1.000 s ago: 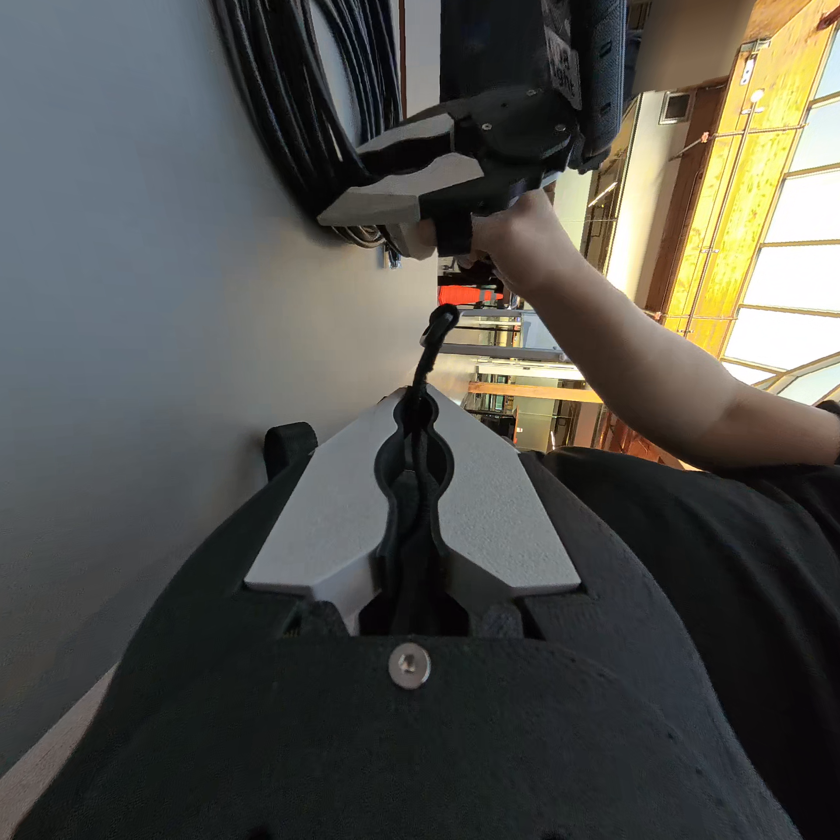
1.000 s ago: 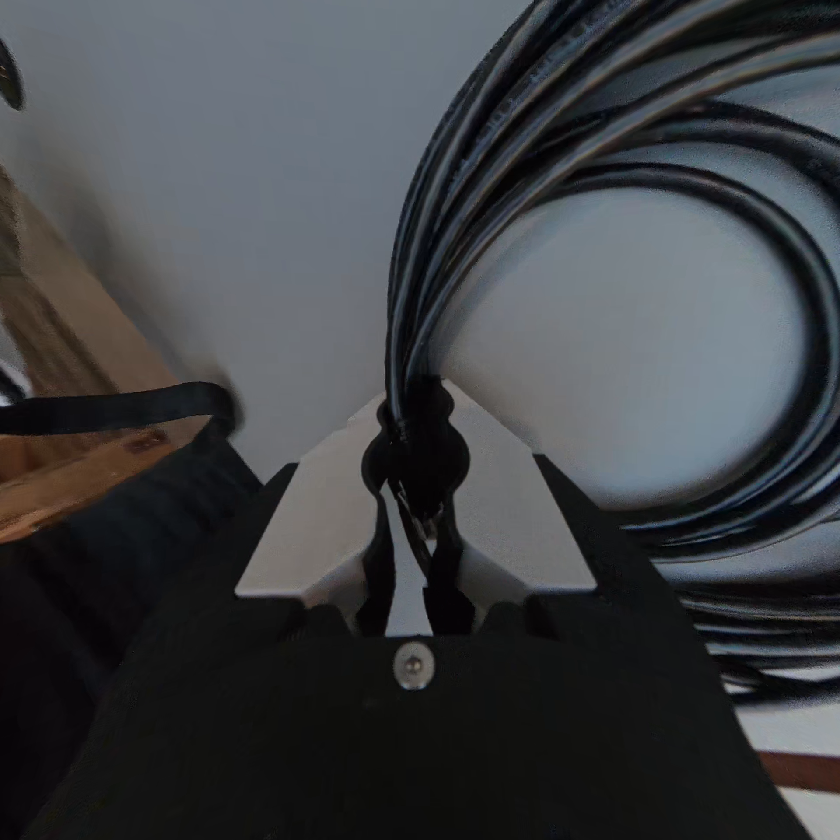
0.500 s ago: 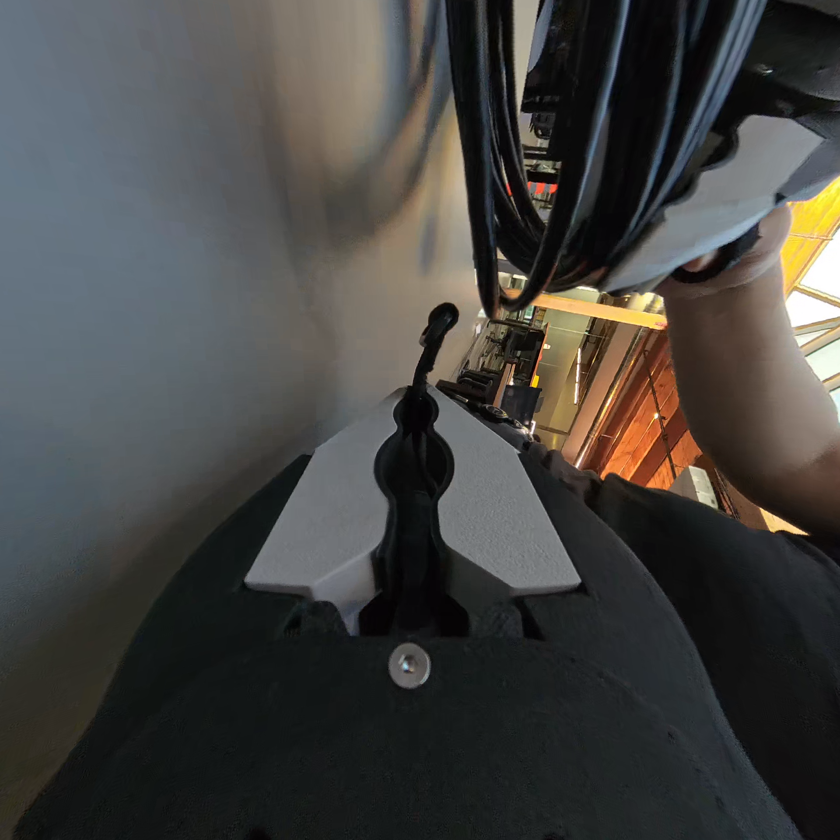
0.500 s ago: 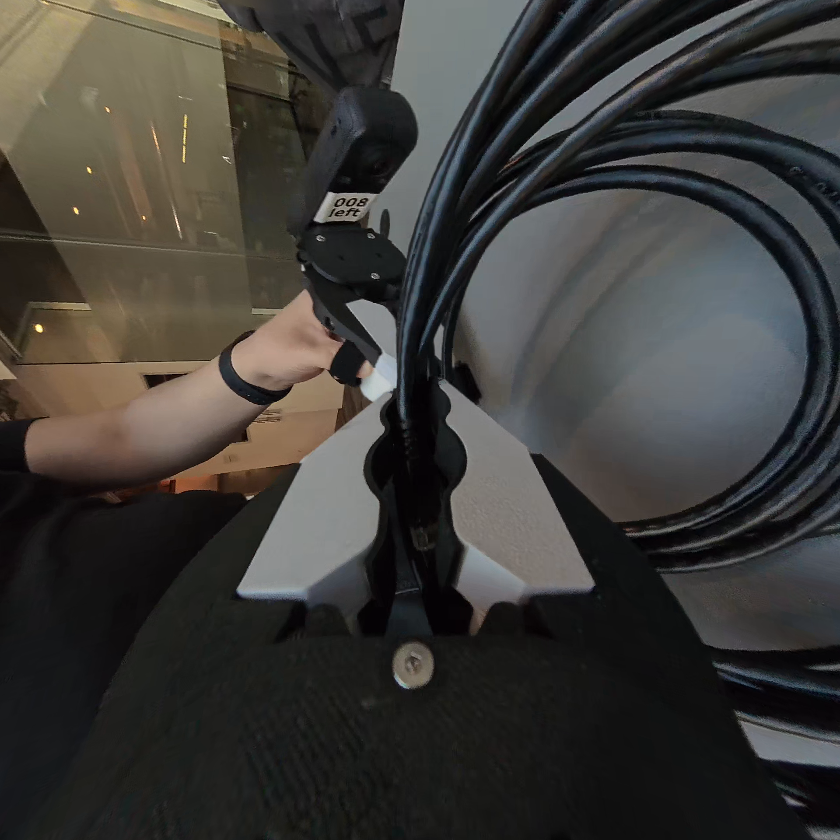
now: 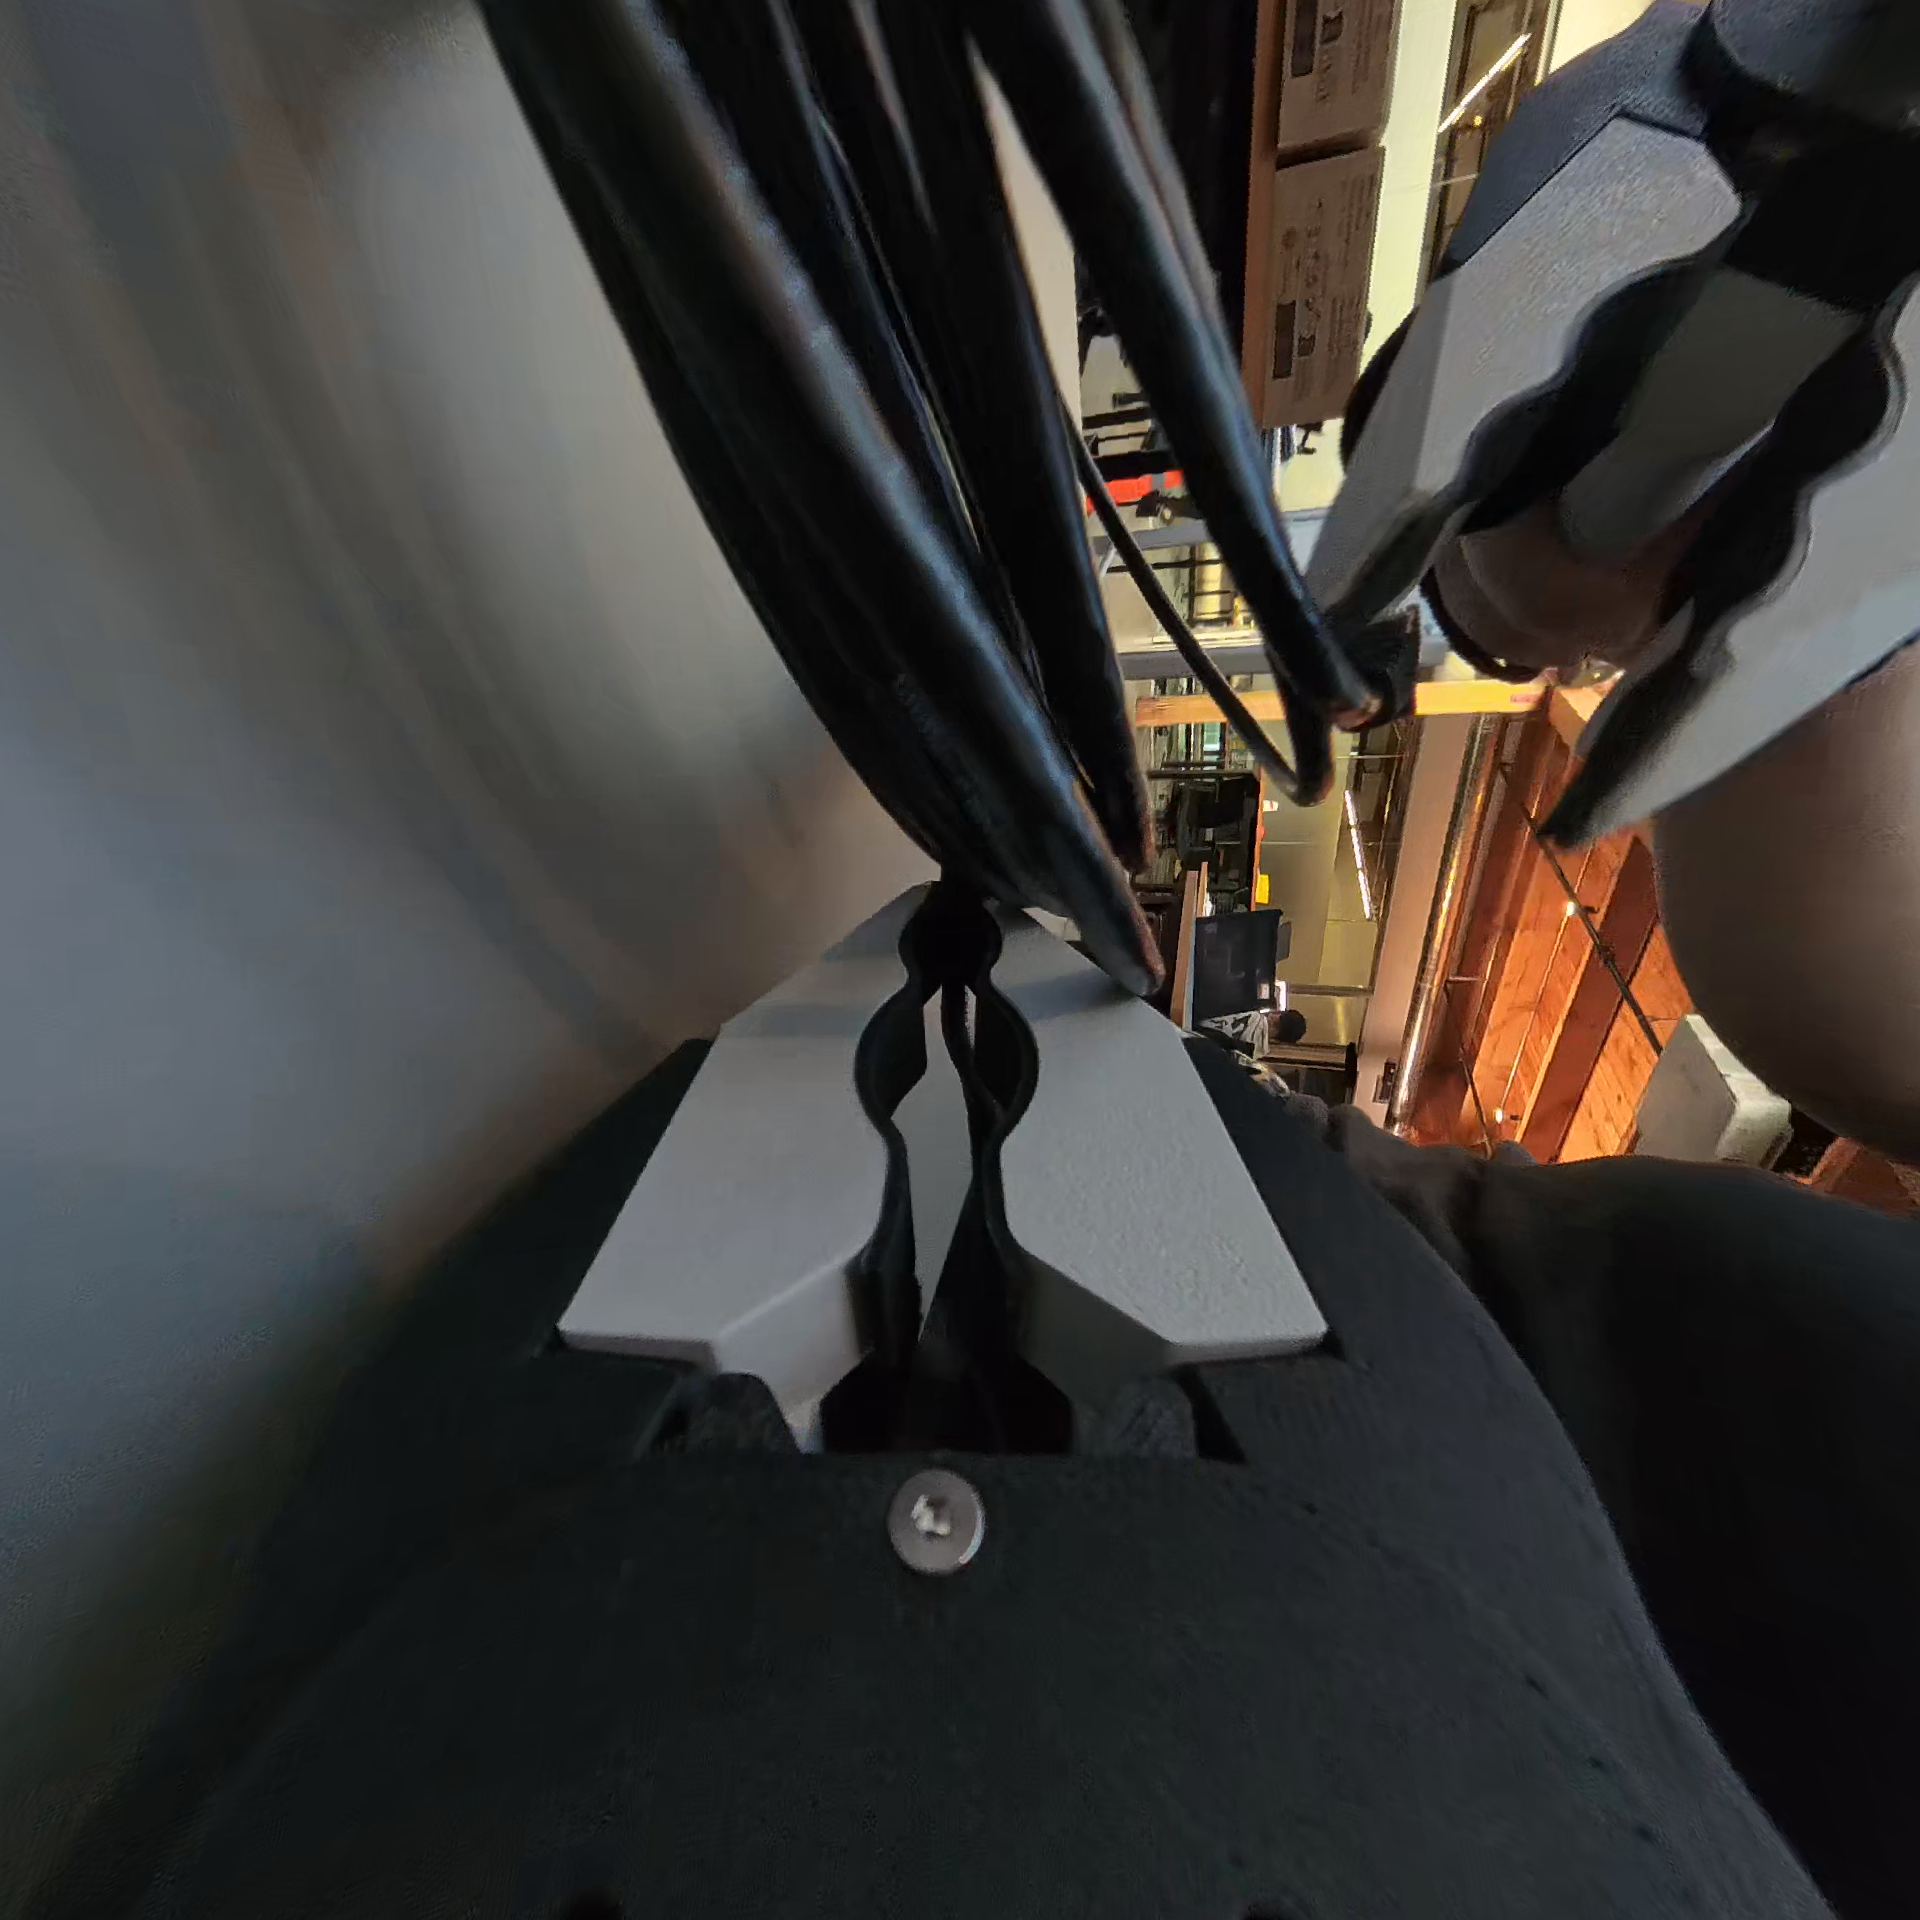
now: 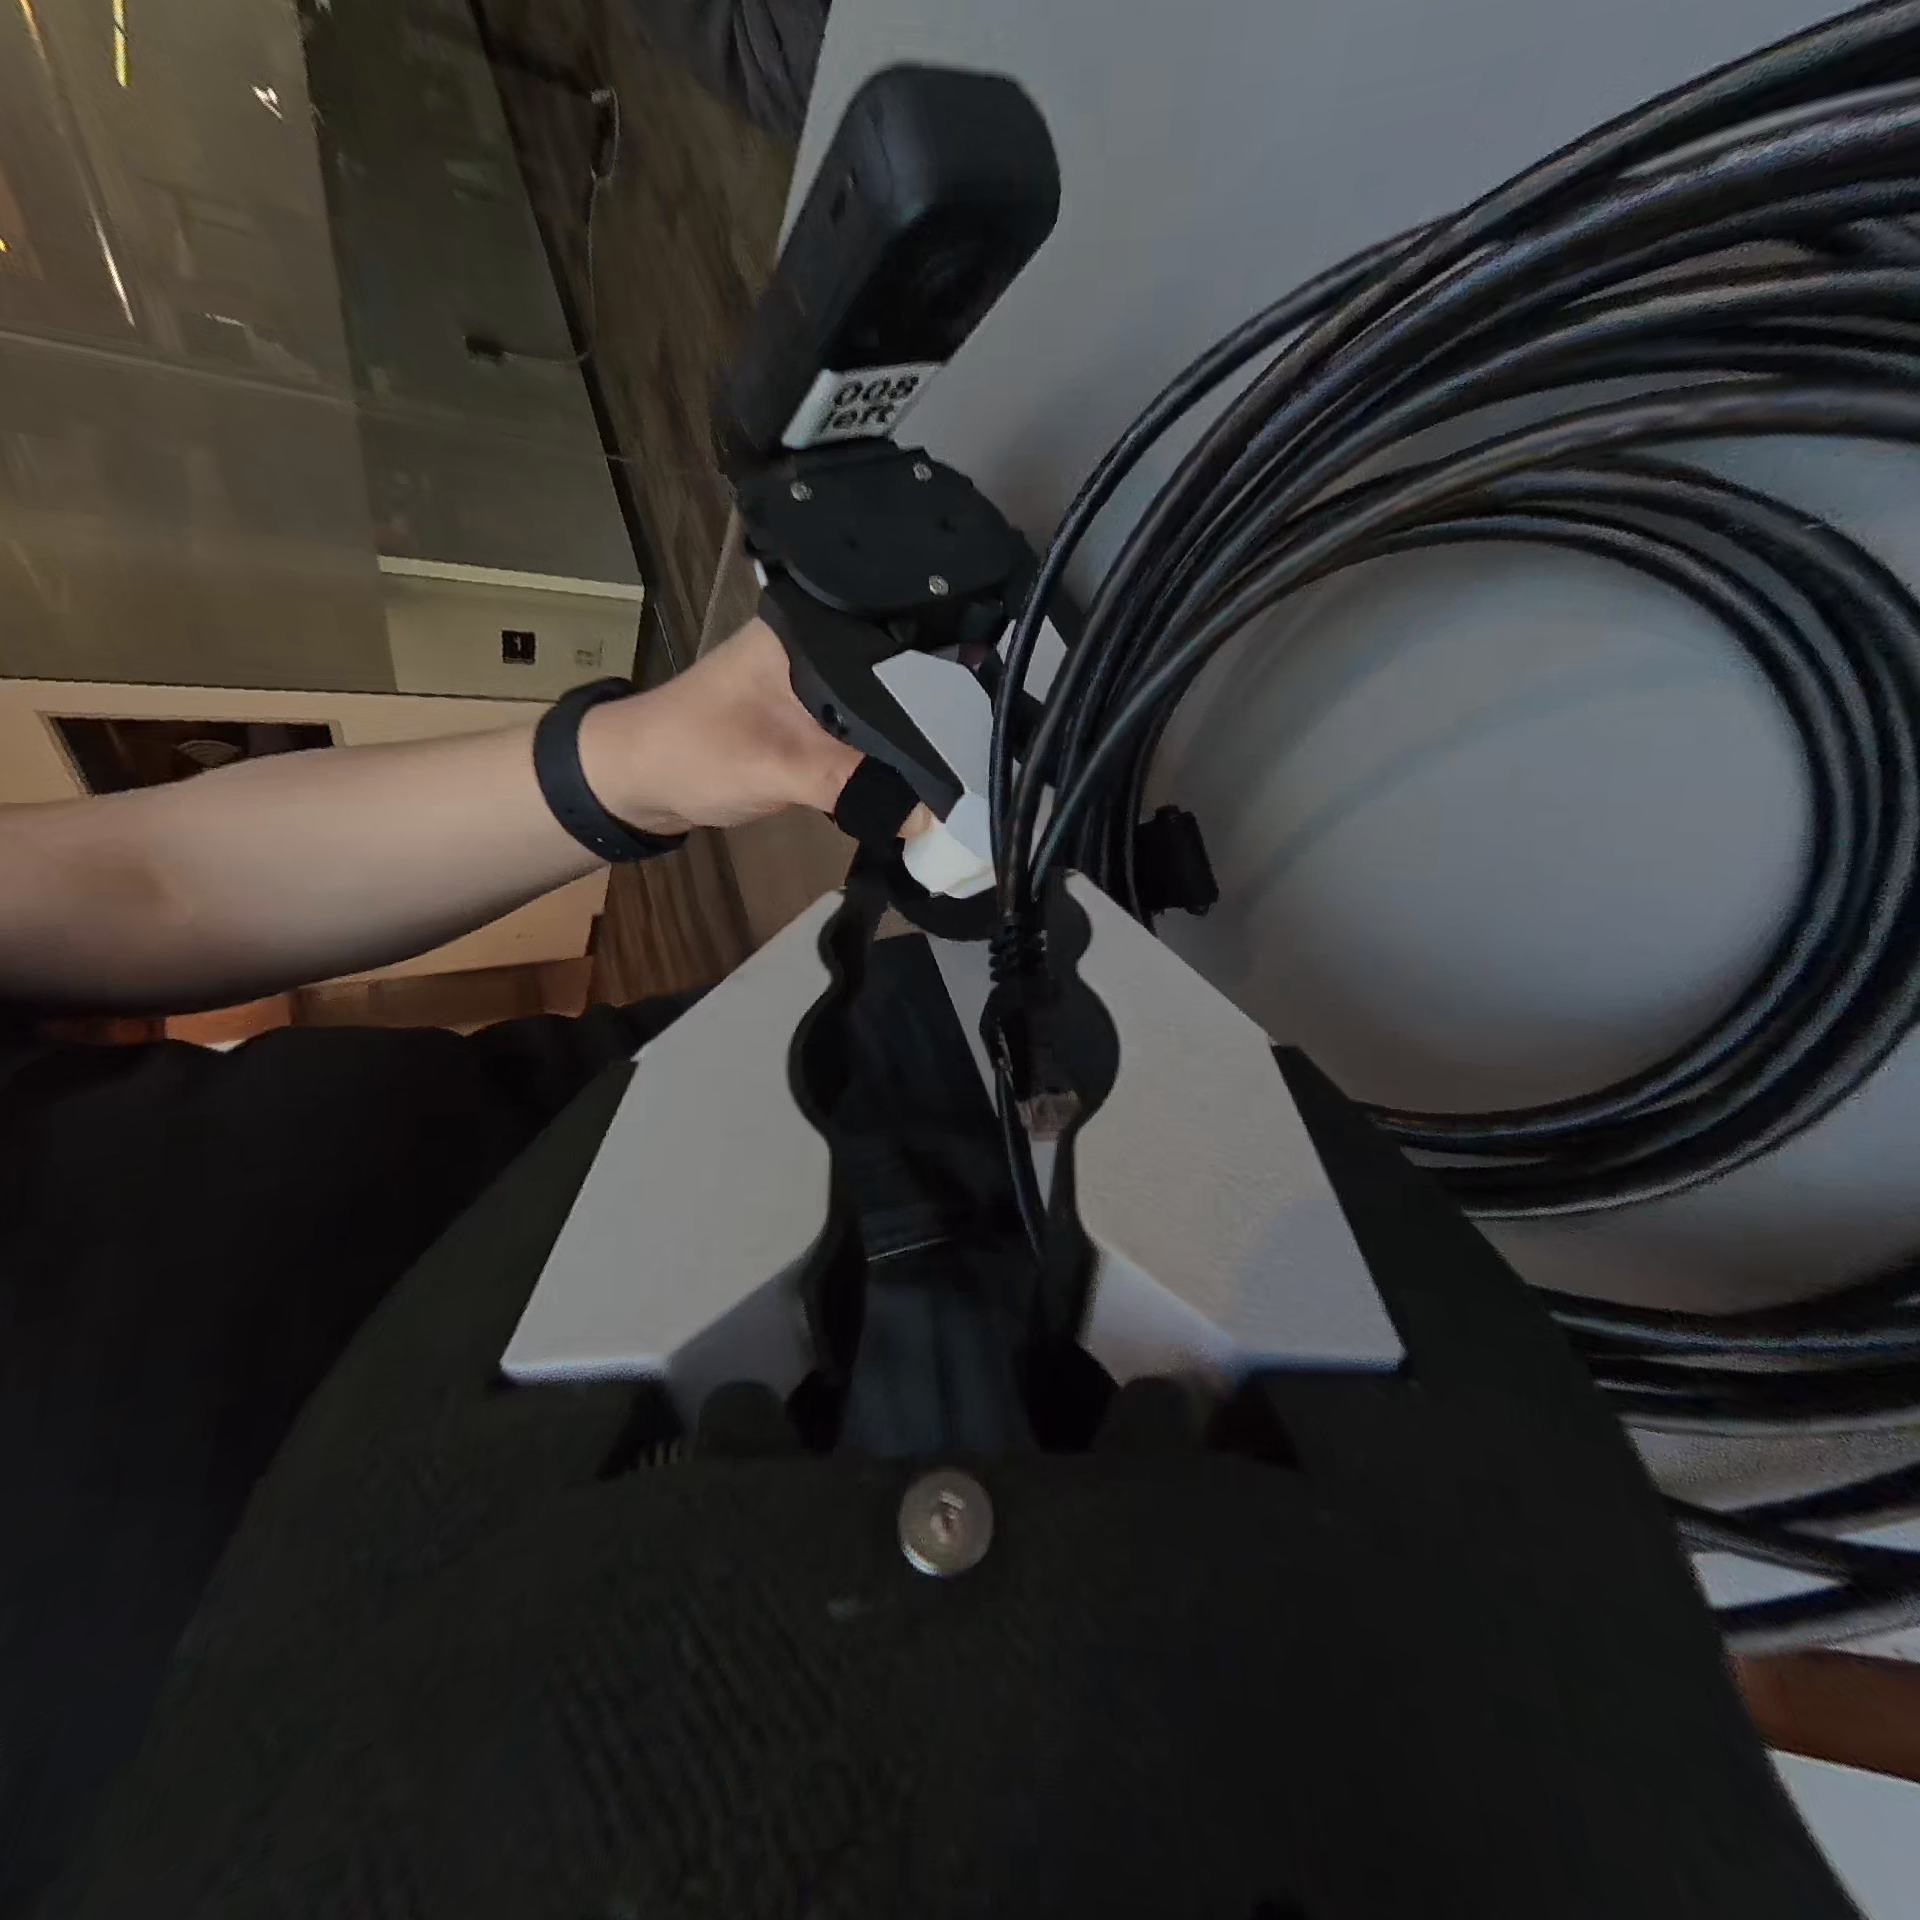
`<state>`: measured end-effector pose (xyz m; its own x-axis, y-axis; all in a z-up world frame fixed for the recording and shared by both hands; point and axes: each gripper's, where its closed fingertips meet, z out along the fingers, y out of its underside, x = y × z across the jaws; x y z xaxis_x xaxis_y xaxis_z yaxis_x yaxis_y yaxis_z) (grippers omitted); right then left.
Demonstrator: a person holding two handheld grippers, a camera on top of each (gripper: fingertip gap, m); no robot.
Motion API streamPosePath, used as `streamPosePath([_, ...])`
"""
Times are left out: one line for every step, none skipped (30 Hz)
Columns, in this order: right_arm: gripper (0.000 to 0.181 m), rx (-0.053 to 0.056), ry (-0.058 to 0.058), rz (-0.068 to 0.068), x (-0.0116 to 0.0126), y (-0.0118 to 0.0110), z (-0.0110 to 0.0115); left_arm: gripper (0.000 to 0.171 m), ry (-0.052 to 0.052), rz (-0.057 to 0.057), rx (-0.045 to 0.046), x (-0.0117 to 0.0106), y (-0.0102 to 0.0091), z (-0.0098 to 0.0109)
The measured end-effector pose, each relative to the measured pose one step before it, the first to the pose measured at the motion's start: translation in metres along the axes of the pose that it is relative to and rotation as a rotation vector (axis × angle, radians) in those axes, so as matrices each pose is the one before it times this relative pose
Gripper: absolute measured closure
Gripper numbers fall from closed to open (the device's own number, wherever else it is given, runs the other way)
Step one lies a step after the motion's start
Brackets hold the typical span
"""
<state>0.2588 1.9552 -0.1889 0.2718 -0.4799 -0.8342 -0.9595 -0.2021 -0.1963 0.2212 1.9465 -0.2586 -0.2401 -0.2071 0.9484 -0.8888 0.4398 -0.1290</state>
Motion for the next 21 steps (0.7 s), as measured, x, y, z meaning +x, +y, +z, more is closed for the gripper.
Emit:
streamPosePath([0.158,0.0332,-0.0044,0.0000,0.00342,-0.00531,-0.00851,0.171,0.0120,-0.0036,0.01434,-0.00018,-0.00074,0.00143])
streamPosePath([0.159,0.0366,0.0131,-0.0001,0.00831,-0.00623,-0.00740,0.171,0.0183,-0.0078,0.01496,0.00087,-0.00116,0.00118])
streamPosePath([0.160,0.0340,0.0349,-0.0009,0.01420,-0.00568,-0.00536,0.171,0.0148,-0.0099,0.01301,0.00035,-0.00116,0.00091])
streamPosePath([0.160,0.0190,0.0255,-0.0017,0.01445,-0.00284,-0.00117,0.171,0.0100,-0.0057,0.01038,-0.00009,-0.00098,0.00085])
streamPosePath([0.165,-0.0169,-0.0024,-0.0042,0.01090,0.00250,0.00310,0.171,0.0064,0.0024,0.00852,-0.00002,-0.00075,0.00070])
streamPosePath([0.170,-0.0478,0.0041,0.0011,0.01140,0.00716,0.00535,0.171,0.0024,0.0029,0.00294,-0.00030,-0.00025,0.00090])
streamPosePath([0.169,-0.0429,-0.0094,0.0052,0.00730,0.00643,0.00690,0.171,0.0047,0.0044,-0.00039,0.00051,-0.00006,0.00077])
streamPosePath([0.169,-0.0344,-0.0384,0.0004,0.00022,0.00474,0.00741,0.171,0.0009,0.0070,-0.00049,0.00039,-0.00017,0.00073])
streamPosePath([0.167,-0.0338,-0.0261,-0.0010,-0.00053,0.00408,0.00666,0.171,-0.0019,0.0067,-0.00149,0.00014,-0.00017,0.00036])
streamPosePath([0.160,-0.0287,-0.0172,-0.0054,-0.00157,0.00290,0.00637,0.171,0.0005,0.0055,-0.00027,0.00042,-0.00035,0.00025])
streamPosePath([0.156,-0.0243,-0.0218,-0.0109,-0.00386,0.00196,0.00601,0.171,0.0047,0.0054,0.00418,0.00108,-0.00099,-0.00001])
streamPosePath([0.156,-0.0240,-0.0055,-0.0138,-0.00205,0.00219,0.00554,0.171,0.0051,0.0031,0.00392,0.00115,-0.00113,-0.00007])
streamPosePath([0.157,-0.0240,-0.0021,-0.0147,-0.00159,0.00234,0.00465,0.171,0.0044,0.0042,0.00311,0.00111,-0.00098,-0.00001])
streamPosePath([0.161,0.0044,-0.0121,-0.0051,-0.00232,-0.00219,0.00226,0.171,-0.0133,0.0058,-0.01181,-0.00182,0.00131,0.00004])
streamPosePath([0.164,0.0031,-0.0171,0.0015,-0.00218,-0.00173,0.00148,0.171,-0.0036,0.0080,-0.00692,-0.00029,0.00062,0.00045])
streamPosePath([0.168,0.0085,-0.0277,0.0101,-0.00300,-0.00227,0.00072,0.171,0.0031,0.0082,-0.00353,0.00073,-0.00009,0.00036])
streamPosePath([0.174,0.0058,-0.0264,0.0169,-0.00256,-0.00187,-0.00008,0.171,0.0026,0.0092,-0.00332,0.00089,-0.00047,0.00018])
streamPosePath([0.177,0.0016,-0.0172,0.0050,-0.00211,-0.00077,-0.00087,0.171,0.0004,0.0101,-0.00380,0.00062,-0.00031,0.00007])
streamPosePath([0.177,-0.0107,0.0075,-0.0079,0.00077,0.00108,-0.00170,0.171,0.0021,0.0074,-0.00229,0.00096,-0.00055,0.00028])
streamPosePath([0.177,-0.0098,0.0133,-0.0117,0.00044,0.00096,-0.00199,0.171,0.0096,-0.0039,0.00016,0.00156,-0.00068,0.00082])
streamPosePath([0.177,-0.0051,0.0157,-0.0076,-0.00014,0.00012,-0.00214,0.171,0.0209,-0.0258,0.00387,0.00239,-0.00115,0.00103])
